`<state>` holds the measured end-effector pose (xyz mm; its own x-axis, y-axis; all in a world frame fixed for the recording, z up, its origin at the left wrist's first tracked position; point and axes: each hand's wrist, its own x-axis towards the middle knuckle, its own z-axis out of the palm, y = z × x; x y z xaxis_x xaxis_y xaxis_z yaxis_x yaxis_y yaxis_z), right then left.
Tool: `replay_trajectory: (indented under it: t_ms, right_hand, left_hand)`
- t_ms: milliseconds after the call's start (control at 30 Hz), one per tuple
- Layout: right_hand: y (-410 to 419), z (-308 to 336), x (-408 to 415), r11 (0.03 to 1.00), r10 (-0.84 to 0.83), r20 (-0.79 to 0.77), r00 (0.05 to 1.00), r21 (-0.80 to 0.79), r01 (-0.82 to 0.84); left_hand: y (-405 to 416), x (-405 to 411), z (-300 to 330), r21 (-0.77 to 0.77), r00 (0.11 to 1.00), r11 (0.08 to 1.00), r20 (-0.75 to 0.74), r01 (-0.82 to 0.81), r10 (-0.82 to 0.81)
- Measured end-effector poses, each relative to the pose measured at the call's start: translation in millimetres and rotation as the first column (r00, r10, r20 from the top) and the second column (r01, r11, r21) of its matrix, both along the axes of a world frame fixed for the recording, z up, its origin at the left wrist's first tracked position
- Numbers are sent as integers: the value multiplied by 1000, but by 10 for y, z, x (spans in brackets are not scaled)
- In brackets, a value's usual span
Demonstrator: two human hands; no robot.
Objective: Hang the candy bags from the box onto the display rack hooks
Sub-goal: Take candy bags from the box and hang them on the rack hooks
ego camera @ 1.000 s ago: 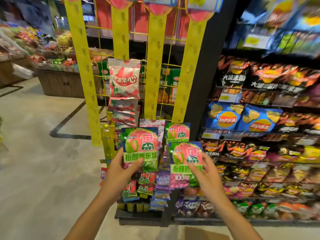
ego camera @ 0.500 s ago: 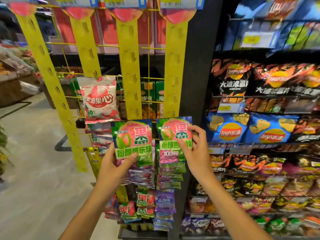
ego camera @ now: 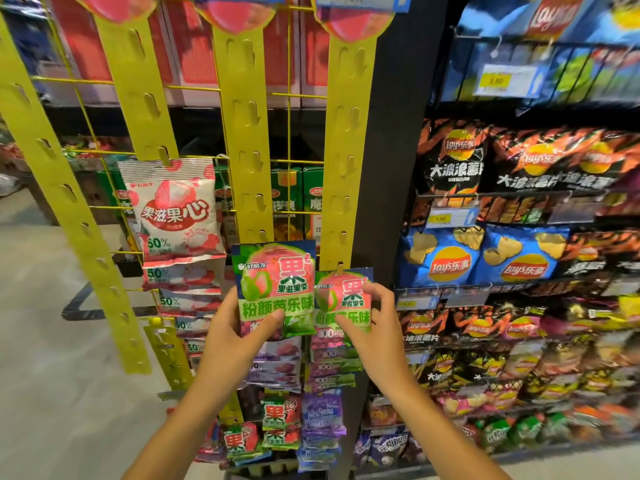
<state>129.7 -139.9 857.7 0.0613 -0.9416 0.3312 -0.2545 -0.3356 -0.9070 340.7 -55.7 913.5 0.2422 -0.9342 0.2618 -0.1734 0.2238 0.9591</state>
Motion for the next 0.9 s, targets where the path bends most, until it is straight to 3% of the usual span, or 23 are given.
replay_trajectory:
  t_ms: [167, 300, 400, 533, 733, 900]
  right_hand:
    - [155, -144, 10, 983, -128, -255, 959, -164, 87]
    - [229, 40, -80, 980, -123, -115, 986, -173, 102]
    - [322, 347, -73, 989, 35, 33, 999, -143, -30]
    - [394, 633, 55, 982, 187, 100, 977, -52, -183]
    - [301, 689, 3, 995, 66, 219, 973, -86, -48]
    - [176, 700, -108, 997, 40, 166, 985, -76, -27]
  left_hand:
    - [-71, -21, -36, 7, 995, 997, 57, 76, -76]
    - [-136, -11, -19, -2, 994, 995, 42, 98, -98]
    - [-155, -114, 45, -24, 988, 988, 52, 149, -148]
    - [-214, -310, 144, -70, 965, 967, 117, 244, -235]
    - [-380, -386, 202, -141, 914, 947, 335, 288, -228]
    - [-570, -336, 514, -197, 950, 943, 218, 268, -224]
